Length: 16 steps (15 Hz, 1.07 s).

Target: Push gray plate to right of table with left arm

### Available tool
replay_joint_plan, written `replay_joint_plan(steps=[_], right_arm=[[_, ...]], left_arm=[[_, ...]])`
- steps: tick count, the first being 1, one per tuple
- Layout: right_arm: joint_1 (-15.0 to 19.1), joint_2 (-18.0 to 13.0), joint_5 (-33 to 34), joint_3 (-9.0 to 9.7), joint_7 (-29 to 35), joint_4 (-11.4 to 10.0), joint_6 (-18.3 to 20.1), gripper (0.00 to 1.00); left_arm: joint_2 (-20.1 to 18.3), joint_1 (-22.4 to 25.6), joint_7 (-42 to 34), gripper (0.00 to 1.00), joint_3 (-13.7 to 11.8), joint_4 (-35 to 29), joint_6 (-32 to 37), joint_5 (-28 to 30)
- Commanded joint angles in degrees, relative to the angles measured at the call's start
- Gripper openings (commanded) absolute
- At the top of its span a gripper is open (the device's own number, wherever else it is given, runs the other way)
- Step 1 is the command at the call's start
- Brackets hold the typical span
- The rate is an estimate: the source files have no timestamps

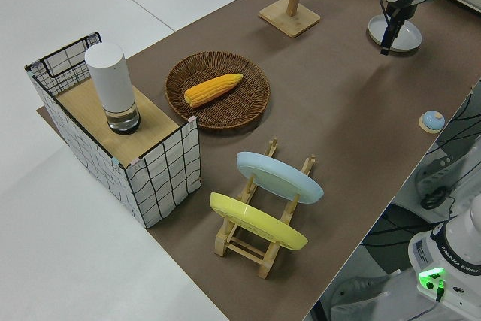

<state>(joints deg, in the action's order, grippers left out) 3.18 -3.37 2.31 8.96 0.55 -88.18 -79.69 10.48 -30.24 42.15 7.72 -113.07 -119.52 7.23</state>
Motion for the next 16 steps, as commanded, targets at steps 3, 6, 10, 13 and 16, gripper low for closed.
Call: replay_joint_plan(steps=[3,6,10,13,16], right_arm=[[0.07,-0.59,-0.12,0.00,-0.46,-0.24,0.24,0.996],[0.07,-0.68,-0.12,0.00,-0.46,-0.24,0.24,0.996],[0.07,-0.59,-0.11,0.00,-0.46,-0.24,0.24,0.996],[0.07,-0.59,-0.12,0.00,-0.46,-0.24,0.24,0.996],[0.07,-0.59,-0.12,0.00,-0.46,-0.24,0.24,0.996]], left_arm=[[-10.47,-0.25,-17.17,0.99,-15.25,-1.10,12.37,-3.97],[-13.90,-0.25,-24.90,1.00,-21.85,-1.02,14.49,-7.76],[-19.17,-0.25,-32.12,1.00,-28.80,-0.40,15.63,-8.98],[-19.89,-0.25,-32.49,1.00,-30.39,4.06,20.54,-10.83],[-20.67,-0.25,-32.40,1.00,-30.48,5.05,23.97,-11.89]])
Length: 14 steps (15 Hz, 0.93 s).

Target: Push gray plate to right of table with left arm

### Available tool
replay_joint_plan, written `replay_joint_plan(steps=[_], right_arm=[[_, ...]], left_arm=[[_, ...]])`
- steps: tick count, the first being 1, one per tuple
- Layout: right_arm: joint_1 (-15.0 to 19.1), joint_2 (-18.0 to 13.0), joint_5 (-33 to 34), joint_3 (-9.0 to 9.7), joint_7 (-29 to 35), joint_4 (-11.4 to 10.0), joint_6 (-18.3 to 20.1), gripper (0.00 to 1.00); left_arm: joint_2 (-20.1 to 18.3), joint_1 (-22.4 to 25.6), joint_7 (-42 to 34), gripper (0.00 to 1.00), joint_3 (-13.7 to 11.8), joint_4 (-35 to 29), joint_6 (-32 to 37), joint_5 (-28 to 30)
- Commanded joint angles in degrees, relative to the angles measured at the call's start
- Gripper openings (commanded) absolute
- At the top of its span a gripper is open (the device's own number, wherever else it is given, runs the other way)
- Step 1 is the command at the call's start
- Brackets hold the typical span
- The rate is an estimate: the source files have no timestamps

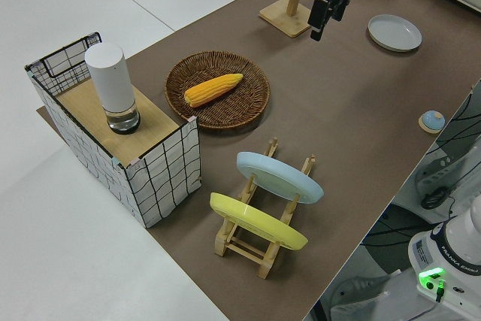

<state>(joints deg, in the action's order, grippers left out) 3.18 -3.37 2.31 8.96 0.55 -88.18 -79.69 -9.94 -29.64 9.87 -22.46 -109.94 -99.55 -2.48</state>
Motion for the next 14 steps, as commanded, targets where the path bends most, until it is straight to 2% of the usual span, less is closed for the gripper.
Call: replay_joint_plan(steps=[1,3,4,14], right_arm=[[0.07,-0.59,-0.12,0.00,-0.46,-0.24,0.24,0.996],[0.07,-0.59,-0.12,0.00,-0.46,-0.24,0.24,0.996],[0.07,-0.59,-0.12,0.00,-0.46,-0.24,0.24,0.996],[0.07,-0.59,-0.12,0.00,-0.46,-0.24,0.24,0.996]], left_arm=[[-0.69,-0.86,-0.12,0.99,-0.22,3.23,5.84,-2.10],[-0.70,-0.68,-0.03,1.00,-0.83,8.57,10.93,-2.01],[-0.35,-0.68,0.06,1.00,-1.96,12.00,13.39,-1.40],[-0.08,-0.77,0.85,1.00,-2.15,12.21,12.62,-2.01]])
